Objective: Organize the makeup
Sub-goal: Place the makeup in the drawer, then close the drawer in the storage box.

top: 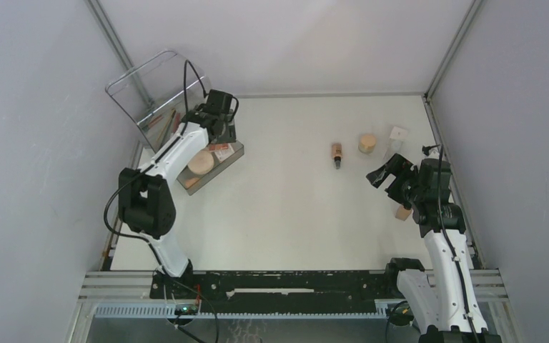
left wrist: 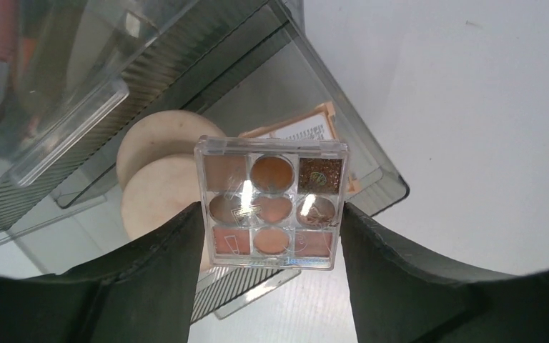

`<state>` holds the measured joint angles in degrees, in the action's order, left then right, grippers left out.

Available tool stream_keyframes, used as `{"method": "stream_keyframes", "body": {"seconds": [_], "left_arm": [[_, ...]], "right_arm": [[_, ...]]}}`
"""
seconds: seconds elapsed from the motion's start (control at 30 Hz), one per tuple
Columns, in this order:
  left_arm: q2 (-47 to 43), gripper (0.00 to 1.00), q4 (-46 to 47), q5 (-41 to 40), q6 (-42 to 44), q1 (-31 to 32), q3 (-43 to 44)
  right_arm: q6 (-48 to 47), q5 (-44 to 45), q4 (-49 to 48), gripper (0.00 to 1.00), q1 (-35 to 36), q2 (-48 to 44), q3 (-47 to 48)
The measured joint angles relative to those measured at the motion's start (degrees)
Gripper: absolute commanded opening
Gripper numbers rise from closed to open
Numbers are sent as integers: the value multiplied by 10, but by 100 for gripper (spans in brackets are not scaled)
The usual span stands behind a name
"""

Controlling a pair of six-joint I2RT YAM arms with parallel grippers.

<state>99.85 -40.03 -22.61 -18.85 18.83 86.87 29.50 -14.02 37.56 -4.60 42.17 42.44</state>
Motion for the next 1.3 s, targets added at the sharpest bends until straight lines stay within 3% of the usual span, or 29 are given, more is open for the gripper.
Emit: {"method": "stream_keyframes", "body": {"seconds": [0.23, 0.53, 0.77, 0.97, 1.3], "left_arm": [[48, 88, -1, -3, -16, 0, 20], [40, 80, -4, 0, -16, 0, 30], [-78, 77, 1, 0, 15, 48, 0], [-165, 77, 20, 8, 24, 125, -91], [-166, 77, 50, 30, 2, 188, -219]], "right_arm": [[0, 0, 0, 98, 0, 0, -1], [0, 0, 0, 98, 0, -2, -1], [-3, -24, 0, 95, 0, -3, -2], [0, -53, 3, 96, -2, -23, 4], [8, -60, 7, 95, -3, -25, 145]]}}
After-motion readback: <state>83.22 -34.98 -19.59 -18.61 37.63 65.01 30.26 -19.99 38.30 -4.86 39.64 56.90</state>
